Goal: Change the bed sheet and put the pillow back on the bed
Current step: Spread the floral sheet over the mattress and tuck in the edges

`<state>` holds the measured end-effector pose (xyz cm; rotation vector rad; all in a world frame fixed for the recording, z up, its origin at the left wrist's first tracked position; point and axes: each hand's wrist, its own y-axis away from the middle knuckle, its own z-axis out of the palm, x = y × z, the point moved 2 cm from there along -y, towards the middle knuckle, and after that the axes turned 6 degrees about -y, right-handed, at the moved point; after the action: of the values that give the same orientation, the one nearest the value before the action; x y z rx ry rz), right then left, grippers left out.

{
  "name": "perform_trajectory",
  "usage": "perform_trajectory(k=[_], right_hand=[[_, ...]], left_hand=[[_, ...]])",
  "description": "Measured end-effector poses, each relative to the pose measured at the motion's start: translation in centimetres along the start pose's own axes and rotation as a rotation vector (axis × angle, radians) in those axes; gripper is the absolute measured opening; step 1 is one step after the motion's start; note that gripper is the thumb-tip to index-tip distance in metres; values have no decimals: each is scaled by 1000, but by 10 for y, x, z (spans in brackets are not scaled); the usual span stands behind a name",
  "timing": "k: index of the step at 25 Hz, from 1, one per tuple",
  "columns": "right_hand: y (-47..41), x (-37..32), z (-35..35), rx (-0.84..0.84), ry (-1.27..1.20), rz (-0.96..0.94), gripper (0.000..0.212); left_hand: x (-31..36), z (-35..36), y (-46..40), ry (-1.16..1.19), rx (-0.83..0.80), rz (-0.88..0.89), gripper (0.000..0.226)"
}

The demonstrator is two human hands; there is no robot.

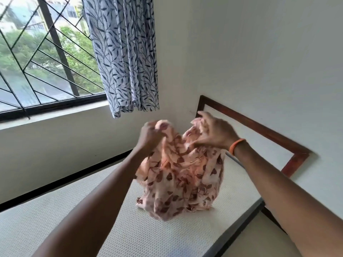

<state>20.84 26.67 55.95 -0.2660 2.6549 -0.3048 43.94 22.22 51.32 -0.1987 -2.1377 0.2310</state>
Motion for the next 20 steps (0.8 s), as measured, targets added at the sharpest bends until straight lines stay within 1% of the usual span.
perform_trajectory(k=[1, 2, 3, 4, 5, 6, 7, 8, 9, 10, 12, 14, 16, 17, 18, 19, 20], right_hand=[[1, -12, 11, -83, 13, -2, 115], [-1, -22, 20, -103, 10, -13, 106], [-5, -29, 22, -85, 6, -32, 82], [-9, -32, 17, -39, 37, -51, 53], [-10, -31, 8, 7, 96, -68, 30], [-8, -27, -4, 64, 125, -82, 21], [-7, -21, -16, 137, 114, -86, 23], [-5, -13, -25, 218, 97, -103, 23], [-3, -9, -32, 286, 118, -125, 18], [-1, -6, -33, 330, 171, -149, 13], [0, -6, -30, 393, 277, -177, 17], [2, 0, -30, 429, 303, -140, 18], [2, 16, -28, 393, 301, -57, 16], [2, 23, -24, 346, 315, -1, 14], [3, 28, -19, 315, 334, 42, 11], [3, 31, -16, 302, 339, 76, 9], [2, 35, -13, 309, 325, 102, 8]], left_hand=[[32, 5, 1, 23, -60, 123, 21], [61, 8, 5, -19, -128, 244, 20], [82, 8, 7, -108, -171, 372, 18], [91, 3, 7, -226, -177, 486, 15], [88, -6, 4, -352, -164, 587, 14], [77, -15, -1, -489, -162, 629, 17], [61, -22, -9, -627, -164, 606, 19], [45, -27, -13, -762, -161, 527, 14], [32, -29, -14, -859, -153, 431, 9], [23, -29, -12, -923, -129, 339, 12], [14, -31, -13, -1001, -78, 213, 16], [3, -45, -21, -1007, -52, 76, 16], [-3, -64, -28, -969, 52, -21, 20], [-2, -72, -31, -961, 156, -28, 20], [-1, -78, -35, -922, 262, 3, 20], [2, -83, -35, -880, 330, 15, 17], [-3, -85, -40, -811, 372, -16, 15]])
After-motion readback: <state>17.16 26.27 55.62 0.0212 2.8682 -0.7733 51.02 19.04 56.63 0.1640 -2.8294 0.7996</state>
